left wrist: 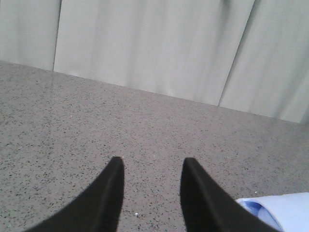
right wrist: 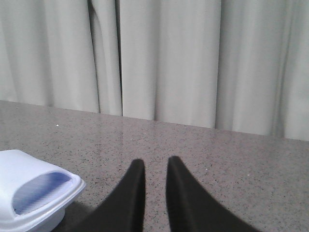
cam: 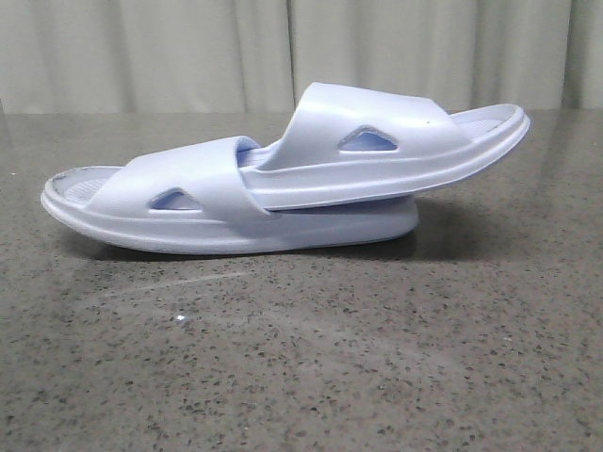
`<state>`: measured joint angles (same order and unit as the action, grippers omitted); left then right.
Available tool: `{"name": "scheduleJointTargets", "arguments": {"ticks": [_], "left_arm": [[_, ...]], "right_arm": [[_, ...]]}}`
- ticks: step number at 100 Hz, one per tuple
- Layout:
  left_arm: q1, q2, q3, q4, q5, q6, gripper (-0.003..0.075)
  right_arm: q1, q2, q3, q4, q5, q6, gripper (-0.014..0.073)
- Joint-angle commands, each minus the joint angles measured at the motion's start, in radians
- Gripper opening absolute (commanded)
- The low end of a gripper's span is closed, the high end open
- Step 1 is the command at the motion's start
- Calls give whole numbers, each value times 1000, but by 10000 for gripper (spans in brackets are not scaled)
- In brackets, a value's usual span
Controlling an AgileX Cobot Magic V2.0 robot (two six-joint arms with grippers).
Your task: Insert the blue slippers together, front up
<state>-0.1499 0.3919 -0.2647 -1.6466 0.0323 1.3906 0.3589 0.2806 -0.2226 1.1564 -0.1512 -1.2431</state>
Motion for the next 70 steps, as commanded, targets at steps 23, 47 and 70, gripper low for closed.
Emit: {"name": "scheduleJointTargets", "arguments": {"ticks": [23, 47, 70], "left_arm": [[-6, 5, -27, -5, 14, 2, 16], [-6, 5, -27, -5, 14, 2, 16], [-6, 5, -27, -5, 14, 2, 16]], "right_arm": [[-1, 5, -28, 14, -15, -20, -107], [-1, 5, -28, 16, -9, -20, -107], [-1, 5, -28, 16, -9, -20, -107]]}}
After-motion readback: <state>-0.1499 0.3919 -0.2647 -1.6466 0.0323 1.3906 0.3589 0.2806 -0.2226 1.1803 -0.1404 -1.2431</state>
